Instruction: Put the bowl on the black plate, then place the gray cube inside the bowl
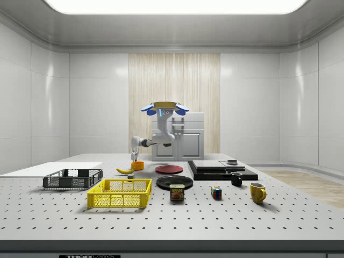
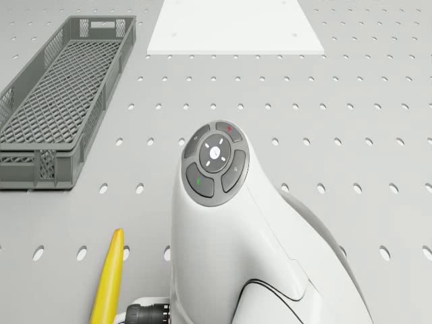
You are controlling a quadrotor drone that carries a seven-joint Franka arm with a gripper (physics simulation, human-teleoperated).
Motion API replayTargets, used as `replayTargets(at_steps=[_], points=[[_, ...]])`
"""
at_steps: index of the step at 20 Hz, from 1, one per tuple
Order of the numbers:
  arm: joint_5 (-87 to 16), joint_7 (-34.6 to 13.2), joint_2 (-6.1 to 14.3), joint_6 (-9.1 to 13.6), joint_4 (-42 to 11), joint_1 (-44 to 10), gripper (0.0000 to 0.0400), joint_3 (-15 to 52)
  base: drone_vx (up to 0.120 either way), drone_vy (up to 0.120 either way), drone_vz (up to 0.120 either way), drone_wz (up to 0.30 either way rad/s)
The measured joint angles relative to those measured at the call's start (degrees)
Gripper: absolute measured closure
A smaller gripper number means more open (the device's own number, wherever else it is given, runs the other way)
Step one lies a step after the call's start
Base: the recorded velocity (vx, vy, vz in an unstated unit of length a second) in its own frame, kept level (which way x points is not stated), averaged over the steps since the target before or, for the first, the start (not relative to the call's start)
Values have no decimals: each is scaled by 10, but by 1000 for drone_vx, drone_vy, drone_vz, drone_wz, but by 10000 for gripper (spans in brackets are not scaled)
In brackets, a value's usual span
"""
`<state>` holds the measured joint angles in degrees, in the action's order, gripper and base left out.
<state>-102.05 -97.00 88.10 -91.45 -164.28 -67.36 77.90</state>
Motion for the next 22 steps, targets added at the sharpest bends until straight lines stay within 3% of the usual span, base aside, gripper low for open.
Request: replayTargets(at_steps=[19, 20, 22], points=[[-93, 23, 5, -41, 27, 6, 0, -99, 0, 0, 0, 0], [-95, 24, 5, -41, 28, 6, 24, -102, 0, 0, 0, 0], [-98, 24, 4, -42, 29, 6, 132, -105, 0, 0, 0, 0]])
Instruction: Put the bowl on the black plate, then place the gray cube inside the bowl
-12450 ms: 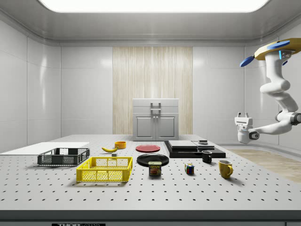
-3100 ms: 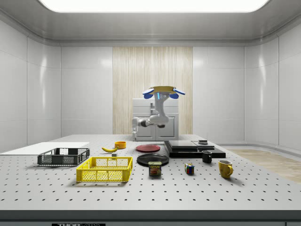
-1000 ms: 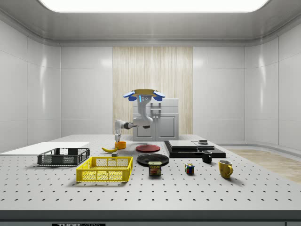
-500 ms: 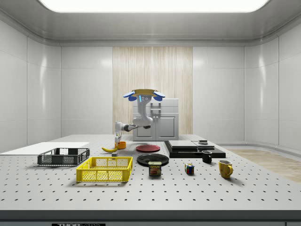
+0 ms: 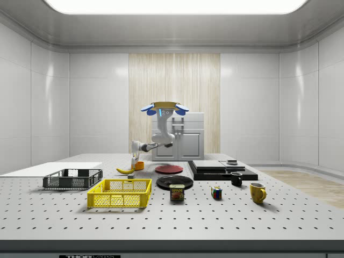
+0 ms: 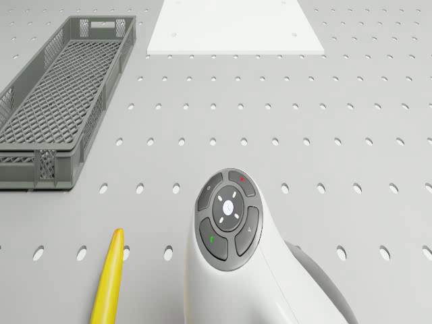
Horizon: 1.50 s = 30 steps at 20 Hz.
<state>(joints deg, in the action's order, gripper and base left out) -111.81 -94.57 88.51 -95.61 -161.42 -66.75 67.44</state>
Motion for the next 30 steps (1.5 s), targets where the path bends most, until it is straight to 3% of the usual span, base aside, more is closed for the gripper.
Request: replayTargets(at_steps=[3, 8, 15, 20, 30], points=[[-3, 1, -1, 0, 1, 0, 221, -3, 0, 0, 0, 0], [-3, 2, -4, 3, 1, 2, 277, -3, 0, 0, 0, 0], [30, 3, -5, 19, -12, 11, 296, 34, -6, 6, 91, 0], [43, 3, -6, 25, -16, 13, 299, 48, -120, 120, 120, 0], [50, 3, -5, 27, -18, 14, 300, 55, -120, 120, 4, 0]])
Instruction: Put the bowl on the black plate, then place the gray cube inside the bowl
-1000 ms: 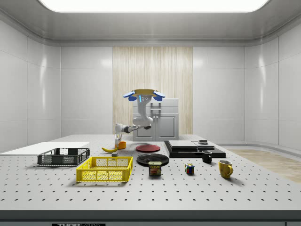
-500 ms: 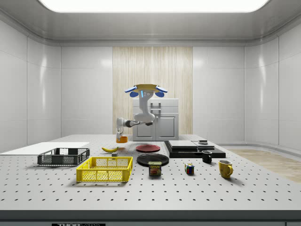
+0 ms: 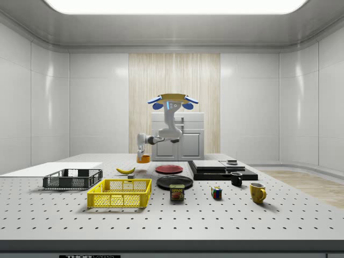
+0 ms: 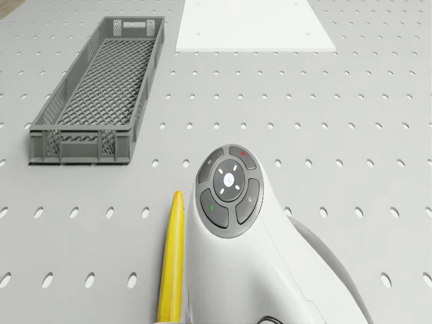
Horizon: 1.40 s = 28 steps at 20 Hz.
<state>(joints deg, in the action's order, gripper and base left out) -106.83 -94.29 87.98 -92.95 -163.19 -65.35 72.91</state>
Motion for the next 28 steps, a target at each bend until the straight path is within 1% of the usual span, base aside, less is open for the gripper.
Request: replayTargets(at_steps=[28], points=[[1, 0, 2, -2, 0, -1, 300, 1, -120, 120, 0, 0]])
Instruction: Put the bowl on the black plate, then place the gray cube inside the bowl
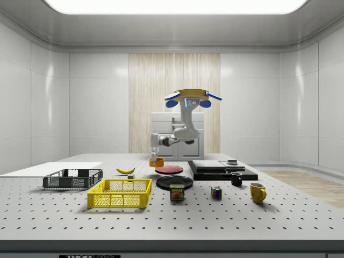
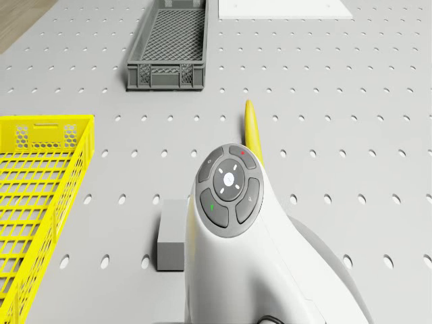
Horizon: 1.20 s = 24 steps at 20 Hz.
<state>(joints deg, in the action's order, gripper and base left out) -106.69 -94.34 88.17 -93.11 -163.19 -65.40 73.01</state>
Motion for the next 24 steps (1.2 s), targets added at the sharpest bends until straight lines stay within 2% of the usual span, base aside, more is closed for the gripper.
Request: replayTargets(at_steps=[24], points=[[0, 0, 1, -1, 0, 0, 300, 0, -118, 120, 0, 0]])
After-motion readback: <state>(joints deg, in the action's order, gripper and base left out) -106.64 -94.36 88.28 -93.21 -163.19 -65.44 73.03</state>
